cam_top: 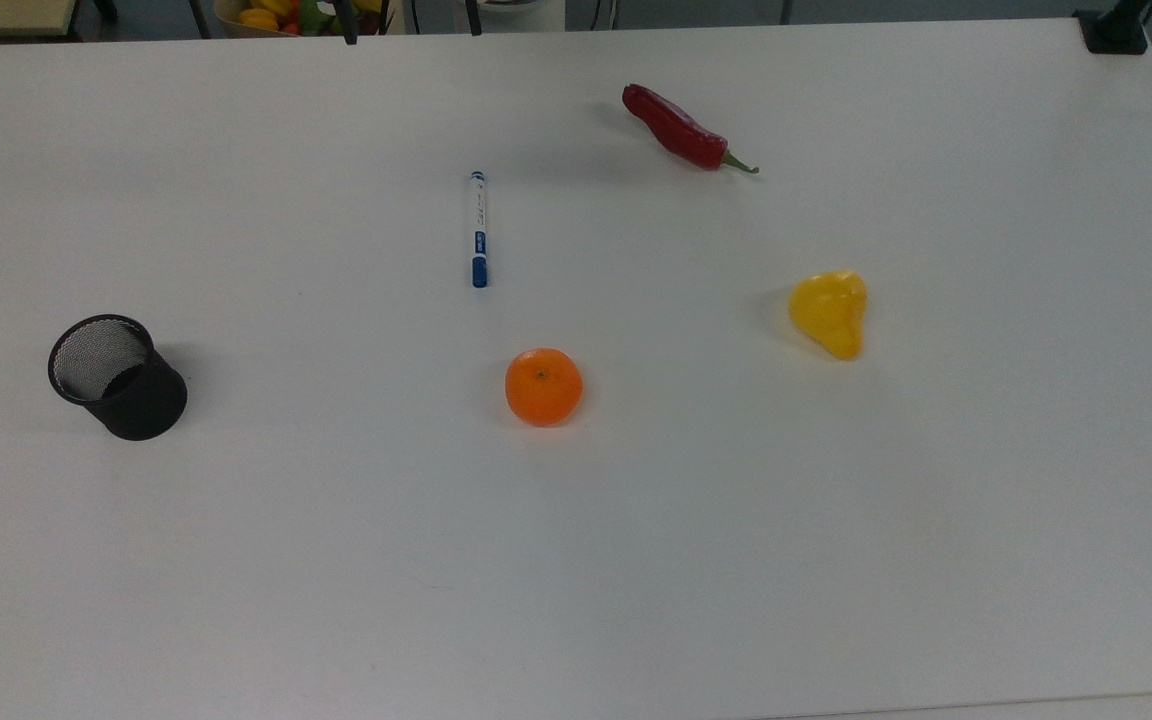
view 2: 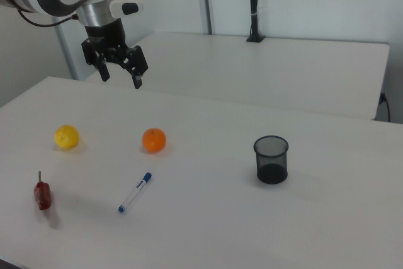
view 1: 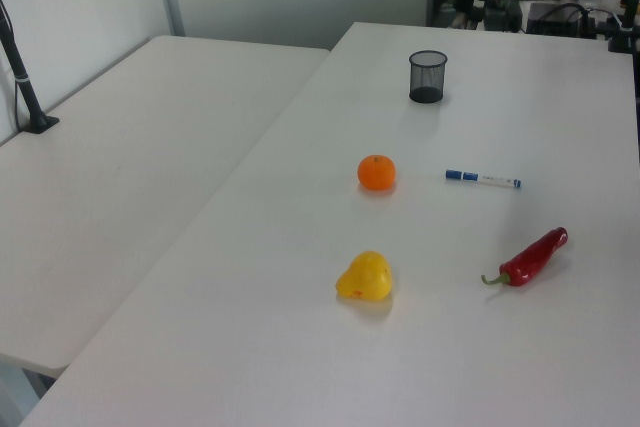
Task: Place marker
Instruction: 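Move the open gripper over the blue-capped white marker and lower it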
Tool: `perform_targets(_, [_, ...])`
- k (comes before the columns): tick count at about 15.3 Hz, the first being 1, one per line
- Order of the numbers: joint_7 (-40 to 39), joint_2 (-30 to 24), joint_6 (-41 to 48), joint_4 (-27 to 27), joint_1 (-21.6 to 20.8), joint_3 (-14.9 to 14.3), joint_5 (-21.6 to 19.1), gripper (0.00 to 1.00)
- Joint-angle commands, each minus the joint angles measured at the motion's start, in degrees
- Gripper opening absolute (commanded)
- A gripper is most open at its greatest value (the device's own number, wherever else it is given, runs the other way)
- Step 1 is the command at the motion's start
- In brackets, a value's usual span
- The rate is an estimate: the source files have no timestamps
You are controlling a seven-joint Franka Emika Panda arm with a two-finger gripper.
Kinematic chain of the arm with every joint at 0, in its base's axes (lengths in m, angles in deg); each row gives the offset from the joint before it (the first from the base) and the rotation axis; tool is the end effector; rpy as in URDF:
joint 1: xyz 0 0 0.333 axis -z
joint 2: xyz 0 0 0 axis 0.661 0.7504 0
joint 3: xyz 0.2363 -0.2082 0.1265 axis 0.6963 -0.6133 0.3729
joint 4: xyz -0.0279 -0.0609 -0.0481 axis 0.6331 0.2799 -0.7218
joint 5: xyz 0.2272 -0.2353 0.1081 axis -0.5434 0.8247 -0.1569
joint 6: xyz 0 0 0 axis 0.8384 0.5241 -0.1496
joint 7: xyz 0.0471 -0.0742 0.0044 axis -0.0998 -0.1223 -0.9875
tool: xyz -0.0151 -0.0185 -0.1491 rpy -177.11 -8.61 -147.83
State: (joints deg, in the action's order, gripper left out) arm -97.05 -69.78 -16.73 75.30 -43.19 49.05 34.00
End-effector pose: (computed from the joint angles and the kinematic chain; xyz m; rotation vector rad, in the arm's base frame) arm 0.5178 0.0076 0.6007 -3.0638 -0.1741 -0.2049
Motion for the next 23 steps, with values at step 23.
perform_targets(23, [-2.99,0.62,-1.01,6.02,-1.26,-0.01,0.72,1.0])
